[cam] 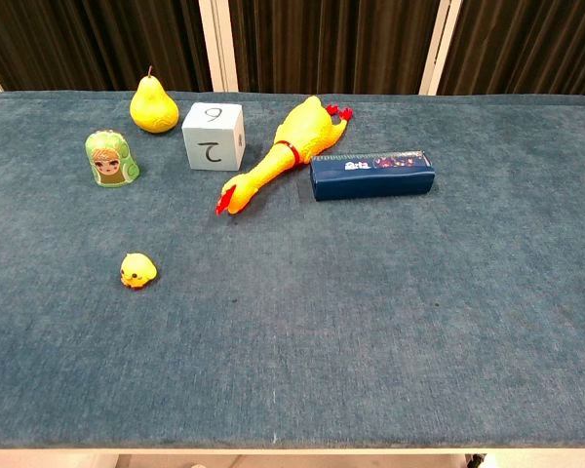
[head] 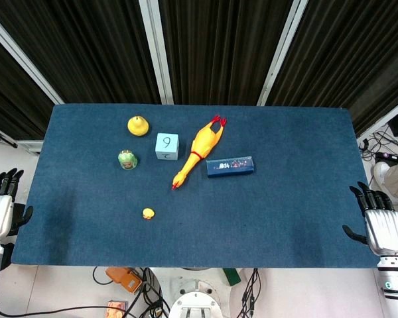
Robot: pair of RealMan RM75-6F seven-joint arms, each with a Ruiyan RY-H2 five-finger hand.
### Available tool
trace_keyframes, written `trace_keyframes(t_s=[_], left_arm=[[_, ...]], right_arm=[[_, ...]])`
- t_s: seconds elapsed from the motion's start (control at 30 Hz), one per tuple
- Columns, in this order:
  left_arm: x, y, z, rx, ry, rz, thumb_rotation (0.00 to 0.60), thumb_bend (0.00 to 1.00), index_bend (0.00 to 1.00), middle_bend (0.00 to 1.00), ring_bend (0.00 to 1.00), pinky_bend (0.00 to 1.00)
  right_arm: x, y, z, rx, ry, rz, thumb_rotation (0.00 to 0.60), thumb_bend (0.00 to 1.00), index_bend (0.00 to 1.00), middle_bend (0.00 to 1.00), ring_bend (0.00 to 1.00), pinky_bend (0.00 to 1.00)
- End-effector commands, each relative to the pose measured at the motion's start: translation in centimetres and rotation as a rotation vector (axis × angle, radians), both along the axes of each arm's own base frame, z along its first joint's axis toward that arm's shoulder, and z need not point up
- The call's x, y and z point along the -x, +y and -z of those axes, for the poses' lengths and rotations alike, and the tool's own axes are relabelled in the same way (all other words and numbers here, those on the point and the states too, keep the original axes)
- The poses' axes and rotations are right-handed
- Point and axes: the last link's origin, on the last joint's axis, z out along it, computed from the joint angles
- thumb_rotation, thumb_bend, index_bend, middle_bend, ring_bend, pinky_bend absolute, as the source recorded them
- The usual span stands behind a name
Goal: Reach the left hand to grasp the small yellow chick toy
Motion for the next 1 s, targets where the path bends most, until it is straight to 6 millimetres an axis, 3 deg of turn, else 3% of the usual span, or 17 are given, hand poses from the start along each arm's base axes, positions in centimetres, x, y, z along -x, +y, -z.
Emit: trace_keyframes(t_s=[0.03,0.6,1.0], left_arm=[[0.0,0.0,0.0,0.0,0.0,-0.001,0.6,0.31,0.02,0.04,0.01,0.16],[-0.5,0.1,0.9,0.03,-0.006,0.011,0.6,0.31,0.02,0.04,0.01,0.16],[-5.2,-0.2,6.1,0.25,-0.122,0.14,0.6,0.31,0.02,0.04,0.01,0.17]], right_arm=[[0.0,0.0,0.0,-0.001,0.0,0.0,0.6,0.26,0.2,0.15,0.22,0.18],[0.0,0.1,0.0,-0.005,-0.003,0.006,0.6,0.26,0.2,0.15,0.22,0.18],[0.0,0.1,0.1,-0.009,-0.008,0.01,0.6,0.26,0.2,0.15,0.22,0.17]])
